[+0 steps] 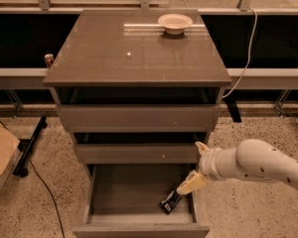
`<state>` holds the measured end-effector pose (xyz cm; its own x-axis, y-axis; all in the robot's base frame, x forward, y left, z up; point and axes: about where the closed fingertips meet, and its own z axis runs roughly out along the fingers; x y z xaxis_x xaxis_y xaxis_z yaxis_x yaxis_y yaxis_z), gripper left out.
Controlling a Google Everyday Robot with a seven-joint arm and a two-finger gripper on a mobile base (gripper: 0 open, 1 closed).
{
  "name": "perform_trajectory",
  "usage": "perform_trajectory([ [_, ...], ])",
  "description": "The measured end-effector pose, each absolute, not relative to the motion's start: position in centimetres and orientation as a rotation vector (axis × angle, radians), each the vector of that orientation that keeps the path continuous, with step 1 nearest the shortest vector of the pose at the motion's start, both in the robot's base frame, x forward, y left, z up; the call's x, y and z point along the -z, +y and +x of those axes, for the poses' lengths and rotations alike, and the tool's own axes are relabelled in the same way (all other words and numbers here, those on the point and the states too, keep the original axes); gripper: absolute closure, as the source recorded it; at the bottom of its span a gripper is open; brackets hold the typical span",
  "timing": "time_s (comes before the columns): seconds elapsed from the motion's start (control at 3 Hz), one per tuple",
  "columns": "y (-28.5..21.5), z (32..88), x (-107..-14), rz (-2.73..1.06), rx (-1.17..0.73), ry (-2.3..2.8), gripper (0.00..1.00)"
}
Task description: Pick rxbar blueberry from bottom drawer and place on counter
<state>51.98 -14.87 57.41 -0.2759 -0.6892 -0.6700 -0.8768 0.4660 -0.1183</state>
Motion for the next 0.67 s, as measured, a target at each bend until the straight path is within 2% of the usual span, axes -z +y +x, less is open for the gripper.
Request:
perform_trajectory([
  [0.67,-13.3,53.1,-50.9,-1.228,-0.456,2.076,0.00],
])
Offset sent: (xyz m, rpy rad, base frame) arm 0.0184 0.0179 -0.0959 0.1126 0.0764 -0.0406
